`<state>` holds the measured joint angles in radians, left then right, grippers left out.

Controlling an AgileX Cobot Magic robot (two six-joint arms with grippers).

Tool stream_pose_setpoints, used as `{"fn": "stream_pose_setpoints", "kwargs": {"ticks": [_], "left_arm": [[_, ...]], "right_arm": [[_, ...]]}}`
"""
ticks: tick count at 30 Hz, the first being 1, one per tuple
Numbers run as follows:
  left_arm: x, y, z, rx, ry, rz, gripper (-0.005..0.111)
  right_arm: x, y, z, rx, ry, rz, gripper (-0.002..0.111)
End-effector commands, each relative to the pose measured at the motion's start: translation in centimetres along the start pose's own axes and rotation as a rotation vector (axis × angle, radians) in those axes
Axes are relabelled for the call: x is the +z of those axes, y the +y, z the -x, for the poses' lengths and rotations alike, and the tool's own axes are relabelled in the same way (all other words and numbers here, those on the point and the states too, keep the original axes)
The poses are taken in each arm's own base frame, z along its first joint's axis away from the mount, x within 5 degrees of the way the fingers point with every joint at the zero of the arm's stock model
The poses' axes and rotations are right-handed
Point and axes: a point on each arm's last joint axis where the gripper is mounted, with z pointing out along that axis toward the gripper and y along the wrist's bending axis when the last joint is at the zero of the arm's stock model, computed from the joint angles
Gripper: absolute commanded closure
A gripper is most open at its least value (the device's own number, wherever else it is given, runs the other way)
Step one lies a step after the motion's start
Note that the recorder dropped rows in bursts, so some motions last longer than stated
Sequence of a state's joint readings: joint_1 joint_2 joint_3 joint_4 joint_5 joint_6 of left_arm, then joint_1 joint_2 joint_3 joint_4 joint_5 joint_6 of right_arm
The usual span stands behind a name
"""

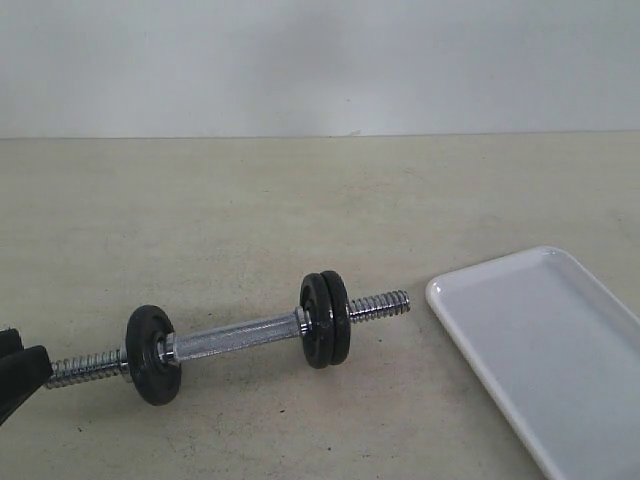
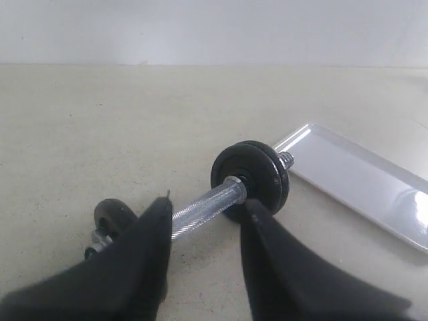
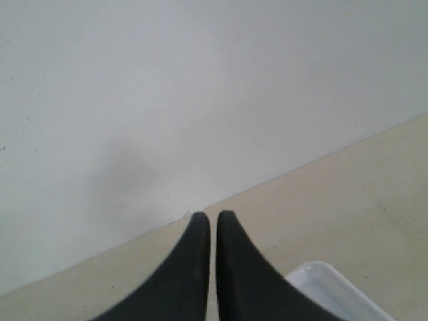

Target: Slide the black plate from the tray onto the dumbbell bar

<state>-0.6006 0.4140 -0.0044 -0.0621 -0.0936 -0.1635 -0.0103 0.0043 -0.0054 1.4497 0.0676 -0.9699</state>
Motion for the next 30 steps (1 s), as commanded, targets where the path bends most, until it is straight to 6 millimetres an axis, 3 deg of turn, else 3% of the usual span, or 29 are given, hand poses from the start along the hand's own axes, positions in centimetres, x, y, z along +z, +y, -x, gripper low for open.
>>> {"fn": "stream_pose_setpoints", "kwargs": {"ticks": [1, 7, 12, 17, 30], "left_arm": [[0.0, 0.0, 0.0, 0.007, -0.012, -0.002, 0.074], [0.0, 0.1, -0.6, 0.007, 0.053, 0.008, 0.074], [-0.1, 0.1, -0.8, 0.035, 0.075, 0.01, 0.074], [-0.1, 0.1, -0.9, 0.078, 0.083, 0.01, 0.074], [0.0, 0.0, -0.1, 0.055, -0.004, -0.001, 0.074]], "right_arm": [[0.0, -0.4, 0.1, -0.056, -0.025, -0.041, 0.108], [0.0, -0.4, 0.1, -0.211, -0.021, -0.041, 0.108], [-0.1, -1.3, 0.7, -0.389, -0.062, -0.152, 0.108], [-0.3, -2.0, 1.1, -0.376, -0.099, -0.241, 0.108], [-0.3, -2.1, 1.2, -0.375, -0.102, -0.247, 0.108]]}}
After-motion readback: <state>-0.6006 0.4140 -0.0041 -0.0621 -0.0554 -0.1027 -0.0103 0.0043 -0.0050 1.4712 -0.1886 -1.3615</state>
